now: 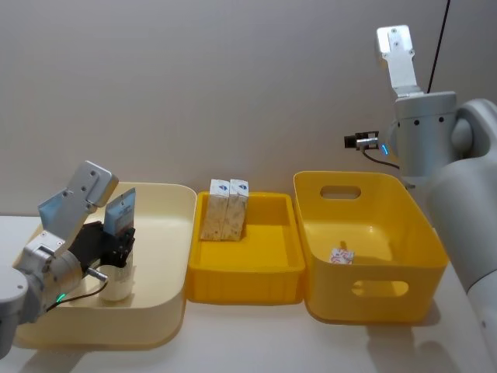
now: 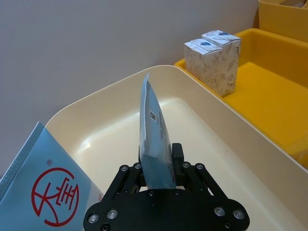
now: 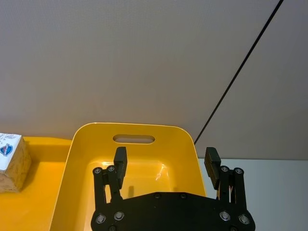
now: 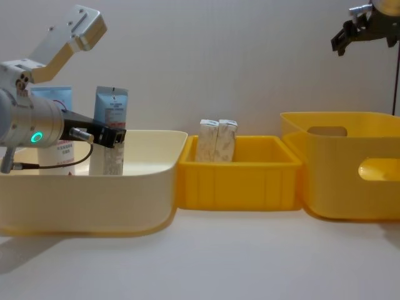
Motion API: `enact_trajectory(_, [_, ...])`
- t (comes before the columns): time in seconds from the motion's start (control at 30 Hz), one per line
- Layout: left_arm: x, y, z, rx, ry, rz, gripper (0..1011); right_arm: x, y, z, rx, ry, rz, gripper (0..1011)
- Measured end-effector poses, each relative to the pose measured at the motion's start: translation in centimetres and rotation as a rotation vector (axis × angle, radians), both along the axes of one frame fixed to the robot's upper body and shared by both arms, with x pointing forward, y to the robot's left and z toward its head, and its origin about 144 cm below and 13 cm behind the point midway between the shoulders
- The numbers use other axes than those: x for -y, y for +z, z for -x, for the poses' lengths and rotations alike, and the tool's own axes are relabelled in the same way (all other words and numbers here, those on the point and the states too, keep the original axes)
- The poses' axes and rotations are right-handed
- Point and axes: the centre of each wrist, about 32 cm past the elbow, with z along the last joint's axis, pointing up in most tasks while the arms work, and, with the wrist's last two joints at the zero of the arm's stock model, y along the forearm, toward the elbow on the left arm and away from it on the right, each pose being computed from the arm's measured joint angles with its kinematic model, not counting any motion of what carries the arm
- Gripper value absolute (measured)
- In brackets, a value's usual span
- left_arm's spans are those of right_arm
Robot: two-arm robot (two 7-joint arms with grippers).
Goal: Bimanual collaborative sorting of washing and personal care products
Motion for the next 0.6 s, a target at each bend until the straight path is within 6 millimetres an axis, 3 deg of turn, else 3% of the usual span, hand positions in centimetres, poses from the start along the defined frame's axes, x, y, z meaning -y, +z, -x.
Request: enact_trajectory(0.6, [0.00,0.00,0.00,0.000,0.000,0.000,278,0.00,0.00,0.00,0.000,0.000,0.000,1001])
